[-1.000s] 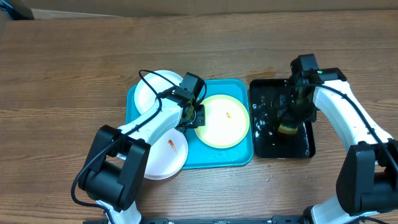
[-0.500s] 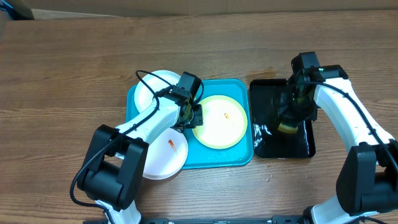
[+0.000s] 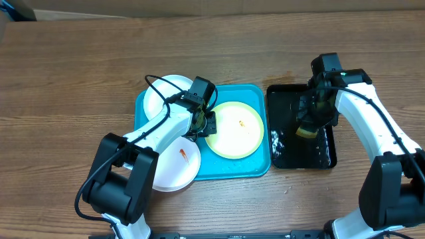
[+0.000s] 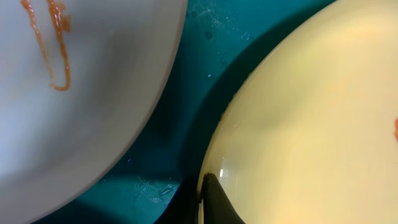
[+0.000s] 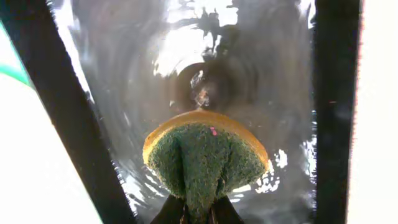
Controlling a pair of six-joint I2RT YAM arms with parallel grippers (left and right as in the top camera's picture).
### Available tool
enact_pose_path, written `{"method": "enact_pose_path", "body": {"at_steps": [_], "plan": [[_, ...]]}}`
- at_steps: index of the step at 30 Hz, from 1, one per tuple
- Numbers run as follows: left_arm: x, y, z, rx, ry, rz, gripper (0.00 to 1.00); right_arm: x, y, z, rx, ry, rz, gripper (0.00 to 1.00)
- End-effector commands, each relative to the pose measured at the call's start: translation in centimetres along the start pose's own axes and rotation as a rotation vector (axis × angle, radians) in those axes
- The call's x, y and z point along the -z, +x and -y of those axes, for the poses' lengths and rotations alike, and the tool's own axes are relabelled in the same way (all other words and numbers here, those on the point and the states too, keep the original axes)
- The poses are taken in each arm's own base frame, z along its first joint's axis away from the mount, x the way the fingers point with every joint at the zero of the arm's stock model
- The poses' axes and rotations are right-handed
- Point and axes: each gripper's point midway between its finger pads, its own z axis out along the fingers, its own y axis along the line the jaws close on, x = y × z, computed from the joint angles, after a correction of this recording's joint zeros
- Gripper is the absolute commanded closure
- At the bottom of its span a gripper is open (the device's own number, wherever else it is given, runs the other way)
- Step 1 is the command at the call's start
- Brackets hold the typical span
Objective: Clean dirty plates on tray and stack at the side
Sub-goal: 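Carry sponge to yellow plate and scrub it with right gripper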
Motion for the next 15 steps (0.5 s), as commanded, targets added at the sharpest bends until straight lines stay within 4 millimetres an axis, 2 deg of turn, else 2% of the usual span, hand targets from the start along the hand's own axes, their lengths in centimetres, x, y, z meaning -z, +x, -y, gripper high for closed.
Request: {"method": "enact_pose_path", "body": {"at_steps": [1, 4, 9, 11, 15], "plan": [[-0.7, 0.4, -1.4, 0.022, -0.05, -0.017, 0.96, 1.5, 0.0, -3.5, 0.09, -0.158, 0.009, 0.96], [-0.7, 0.4, -1.3, 0.022, -0.048, -0.014, 0.96, 1.8, 0.2, -6.0, 0.158, -0.267, 0.011, 0.96], [-0.7, 0.4, -1.4, 0.022, -0.049, -0.015, 0.96, 3.7, 1.0, -12.2, 0.292, -0.551, 0.02, 0.96], [-0.7, 0.3, -1.3, 0.023, -0.048, -0.013, 0.96, 3.7, 1.3, -13.9, 0.355, -0.547, 0.047, 0.96], [-0.7, 0.3, -1.3, 0.022, -0.047, -0.011, 0.96, 2.0, 1.8, -15.2, 0.444, -0.404, 0.106, 0.96]]}}
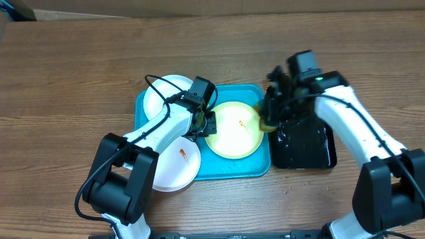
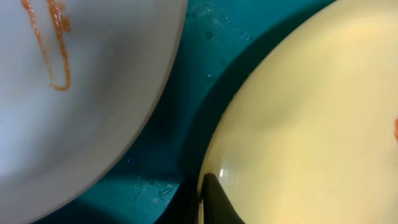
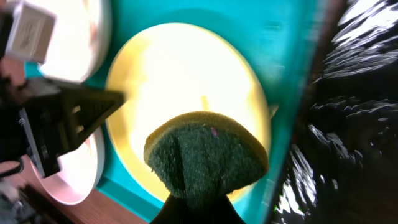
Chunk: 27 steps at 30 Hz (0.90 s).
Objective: Clean dirty plates on tray and stack at the side
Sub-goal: 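Carry sponge to yellow plate and scrub it with right gripper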
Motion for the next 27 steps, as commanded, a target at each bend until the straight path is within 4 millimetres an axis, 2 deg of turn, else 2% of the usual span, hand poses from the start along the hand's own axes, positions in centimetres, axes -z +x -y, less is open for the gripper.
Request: {"method": "enact_pose_path", "body": {"at_steps": [1, 3, 8, 11, 16, 22, 27], "plan": [[-0.7, 0.3, -1.3, 0.022, -0.047, -0.012, 0.96, -1.0, -0.1, -2.0, 0.129, 0.082, 0.03, 0.96], [-0.7, 0.3, -1.3, 0.022, -0.047, -0.012, 0.96, -2.8, 0.2, -1.1, 0.192, 0.231, 0.054, 0.96], [-0.7, 0.3, -1.3, 0.022, -0.047, -0.013, 0.96, -5.1, -0.4, 1.5, 0.245, 0.452, 0.119, 0.96], [-0.7, 0.4, -1.3, 0.023, -0.048, -0.013, 0.96, -6.1, -0.1, 1.9, 0.252, 0.464, 0.102, 0.95], [-0.7, 0.3, -1.3, 0.023, -0.047, -0.013, 0.96, -6.0, -1.0, 2.1, 0.257, 0.487, 0.143, 0.92], [-0.7, 0.4, -1.3, 0.023, -0.047, -0.013, 0.96, -6.7, -0.7, 1.0, 0.258, 0.41, 0.125, 0.9], [-0.7, 0.3, -1.3, 0.023, -0.047, -0.013, 0.96, -6.9, -0.8, 1.0, 0.261, 0.402, 0.137, 0.86]]}}
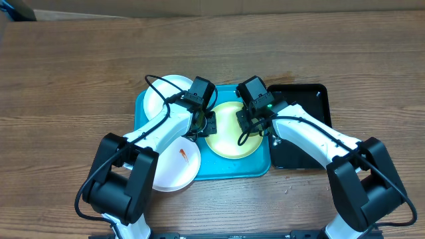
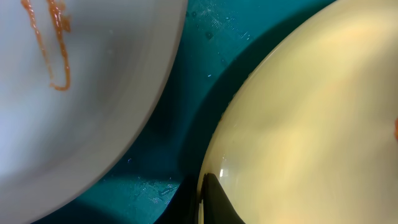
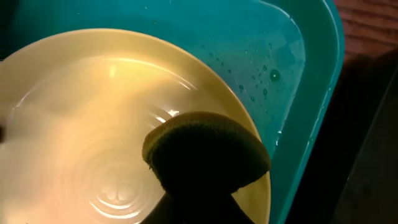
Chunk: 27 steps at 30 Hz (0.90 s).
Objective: Clean dirty plates on tray and stack at the side
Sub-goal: 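Carry sponge to yellow plate and scrub it with right gripper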
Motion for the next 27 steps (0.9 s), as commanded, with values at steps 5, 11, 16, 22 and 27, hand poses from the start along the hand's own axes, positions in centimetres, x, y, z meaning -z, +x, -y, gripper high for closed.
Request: {"method": "enact_pose_path", "body": {"at_steps": [5, 11, 16, 22, 27], "plan": [[-0.7, 0.4, -1.3, 0.023, -0.048, -0.013, 0.96, -0.3, -0.1, -0.2, -0.007, -0.015, 0.024, 0.48], [-0.7, 0.4, -1.3, 0.023, -0.047, -0.013, 0.96, -0.5, 0.4, 0.2, -0.006, 0.002, 0.011, 0.51], [-0.7, 0.4, -1.3, 0.023, -0.047, -0.013, 0.96, -1.7, 1.5, 0.8, -0.006, 0.031, 0.009, 0.52], [-0.7, 0.4, -1.3, 0.023, -0.048, -0.013, 0.96, -2.5, 2.0, 1.7, -0.068, 0.064, 0.025, 0.96], [-0.7, 0.3, -1.3, 0.022, -0.048, -0.013, 0.96, -2.7, 2.7, -0.4, -0.13, -0.056, -0.015, 0.96]]}}
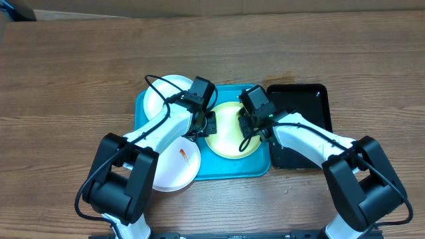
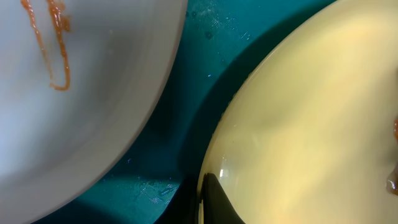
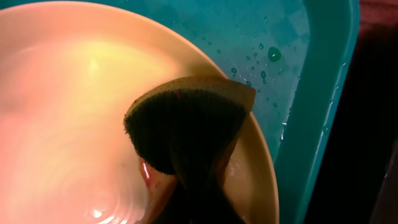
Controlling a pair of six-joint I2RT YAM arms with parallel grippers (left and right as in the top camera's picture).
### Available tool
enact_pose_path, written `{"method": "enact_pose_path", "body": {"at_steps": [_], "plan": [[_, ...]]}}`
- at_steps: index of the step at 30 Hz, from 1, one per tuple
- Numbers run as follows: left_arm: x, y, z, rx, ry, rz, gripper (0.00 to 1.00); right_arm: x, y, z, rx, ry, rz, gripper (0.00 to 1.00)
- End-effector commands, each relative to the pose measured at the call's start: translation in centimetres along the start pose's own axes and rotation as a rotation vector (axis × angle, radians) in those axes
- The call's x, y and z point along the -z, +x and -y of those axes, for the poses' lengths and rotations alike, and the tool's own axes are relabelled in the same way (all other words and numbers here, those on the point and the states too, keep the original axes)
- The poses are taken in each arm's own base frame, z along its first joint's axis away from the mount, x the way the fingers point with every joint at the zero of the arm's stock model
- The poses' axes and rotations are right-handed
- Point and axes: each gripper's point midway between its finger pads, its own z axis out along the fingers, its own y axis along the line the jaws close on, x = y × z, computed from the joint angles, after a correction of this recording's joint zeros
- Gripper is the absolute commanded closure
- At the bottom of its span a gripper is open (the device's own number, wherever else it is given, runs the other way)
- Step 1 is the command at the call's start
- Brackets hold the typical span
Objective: Clean dirty plates on tray and stack at the side
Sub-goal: 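Carry sponge to yellow plate and scrub it with right gripper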
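A yellow plate (image 1: 227,130) lies on the teal tray (image 1: 232,169). My left gripper (image 1: 208,124) is shut on the plate's left rim; one dark finger (image 2: 214,202) lies over the rim (image 2: 214,149). My right gripper (image 1: 249,127) is shut on a green-and-yellow sponge (image 3: 186,121) pressed on the yellow plate (image 3: 74,118) near its right edge, with a reddish smear beside it. A white plate (image 1: 174,162) with an orange streak (image 2: 53,46) overlaps the tray's left side. Another white plate (image 1: 163,96) sits at the tray's back left.
A black water tray (image 1: 302,129) stands right of the teal tray, touching it. Water drops dot the teal tray's floor (image 3: 267,56). Brown wooden table (image 1: 66,79) surrounds everything.
The sponge in my right gripper has shifted slightly toward the plate's right edge and now presses flatter on it. The left gripper has not moved.
My right gripper held the sponge in the black water tray while the left held the yellow plate's rim. Then the sponge was at the teal tray's right edge, then down on the yellow plate, and now it presses near the plate's right side.
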Motion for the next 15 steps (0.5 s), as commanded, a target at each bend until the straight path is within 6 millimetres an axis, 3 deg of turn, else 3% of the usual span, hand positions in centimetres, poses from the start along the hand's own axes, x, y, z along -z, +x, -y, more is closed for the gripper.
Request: {"method": "enact_pose_path", "body": {"at_steps": [1, 9, 15], "plan": [[-0.7, 0.3, -1.3, 0.023, -0.047, -0.013, 0.96, -0.6, 1.3, -1.2, -0.082, -0.083, -0.057, 0.96], [-0.7, 0.3, -1.3, 0.023, -0.047, -0.012, 0.96, -2.6, 3.7, -3.8, -0.086, -0.211, -0.16, 0.96], [-0.7, 0.3, -1.3, 0.022, -0.047, -0.012, 0.96, -1.9, 3.3, -6.1, -0.09, -0.345, -0.171, 0.96]]}}
